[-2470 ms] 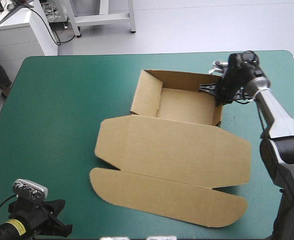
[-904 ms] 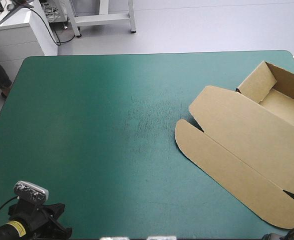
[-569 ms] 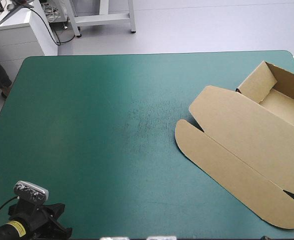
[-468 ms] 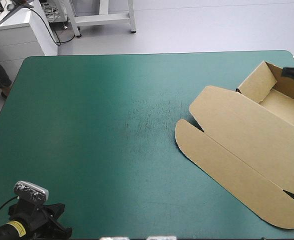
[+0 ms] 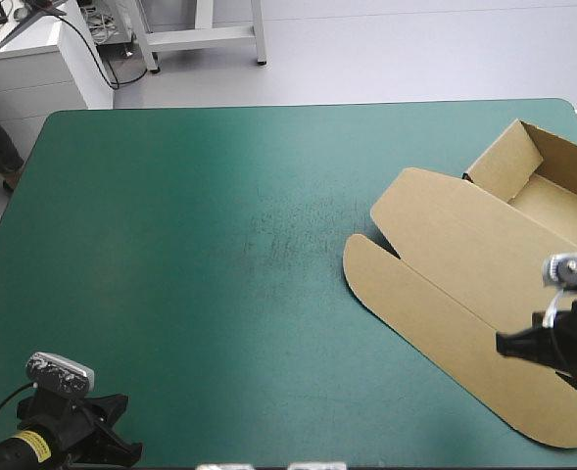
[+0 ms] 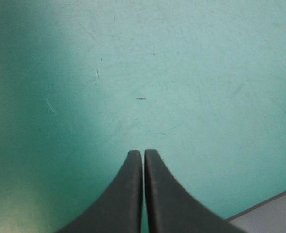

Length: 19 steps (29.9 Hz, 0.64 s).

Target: Fold the box

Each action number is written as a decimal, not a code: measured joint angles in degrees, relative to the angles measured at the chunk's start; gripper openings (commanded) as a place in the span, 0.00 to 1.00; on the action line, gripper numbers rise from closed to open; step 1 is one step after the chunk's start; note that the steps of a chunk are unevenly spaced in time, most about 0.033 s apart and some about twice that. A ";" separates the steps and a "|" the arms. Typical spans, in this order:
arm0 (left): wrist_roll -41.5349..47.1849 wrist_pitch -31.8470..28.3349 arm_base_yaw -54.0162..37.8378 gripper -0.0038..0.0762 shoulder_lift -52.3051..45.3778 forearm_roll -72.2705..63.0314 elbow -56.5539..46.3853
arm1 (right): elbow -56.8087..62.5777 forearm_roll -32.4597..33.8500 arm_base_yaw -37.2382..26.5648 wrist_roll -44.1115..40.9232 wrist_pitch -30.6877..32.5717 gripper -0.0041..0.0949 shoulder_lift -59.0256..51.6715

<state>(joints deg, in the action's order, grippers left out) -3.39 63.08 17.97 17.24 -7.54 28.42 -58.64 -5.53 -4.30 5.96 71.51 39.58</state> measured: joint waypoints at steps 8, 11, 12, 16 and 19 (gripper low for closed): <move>0.00 -1.54 0.00 0.04 0.00 0.00 -0.02 | 19.14 -6.43 0.13 5.52 -0.90 0.04 -15.98; 0.00 -1.60 0.00 0.04 0.00 0.00 -0.08 | 25.08 -9.27 0.13 7.68 -2.07 0.04 -20.34; 0.00 -1.60 0.00 0.04 0.00 0.00 -0.08 | 27.03 -9.86 0.13 8.07 -2.72 0.04 -22.02; 0.00 -1.73 0.00 0.04 0.00 0.00 -0.08 | 29.31 -10.44 0.13 8.96 -4.78 0.04 -26.11; 0.00 -1.73 0.00 0.04 0.00 0.00 -0.08 | 29.37 -10.69 0.13 9.59 -7.03 0.04 -27.80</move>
<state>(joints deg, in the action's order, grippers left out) -3.39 61.35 17.97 17.24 -7.54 28.34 -29.27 -16.22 -4.16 15.55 64.48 11.78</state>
